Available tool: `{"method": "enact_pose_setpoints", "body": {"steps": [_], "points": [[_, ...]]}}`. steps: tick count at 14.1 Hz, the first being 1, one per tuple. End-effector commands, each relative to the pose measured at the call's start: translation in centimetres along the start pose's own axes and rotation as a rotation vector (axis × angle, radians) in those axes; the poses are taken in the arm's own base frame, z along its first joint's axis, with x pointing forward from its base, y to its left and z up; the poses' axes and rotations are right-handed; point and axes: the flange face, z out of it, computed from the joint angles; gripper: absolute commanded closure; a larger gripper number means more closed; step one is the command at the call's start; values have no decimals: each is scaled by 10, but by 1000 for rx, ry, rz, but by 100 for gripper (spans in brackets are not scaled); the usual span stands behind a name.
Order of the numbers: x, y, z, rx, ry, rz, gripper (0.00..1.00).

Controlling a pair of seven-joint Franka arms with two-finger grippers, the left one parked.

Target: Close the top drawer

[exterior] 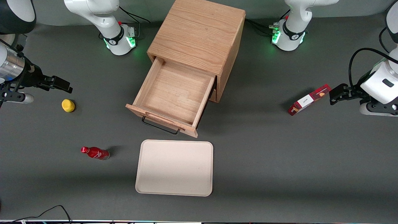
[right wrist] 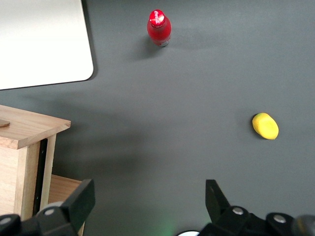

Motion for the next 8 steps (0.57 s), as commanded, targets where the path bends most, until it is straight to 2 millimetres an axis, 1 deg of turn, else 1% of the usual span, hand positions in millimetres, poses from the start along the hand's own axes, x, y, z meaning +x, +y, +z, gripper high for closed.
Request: {"method": "enact_pose_setpoints", "body": {"steps": [1, 4, 7, 8], "points": [[2, 3, -5, -15, -13, -5, 0], [11, 2, -9, -13, -21, -2, 0], [10, 1, -12, -11, -17, -16, 0], [8, 2, -18, -10, -3, -20, 0]]}}
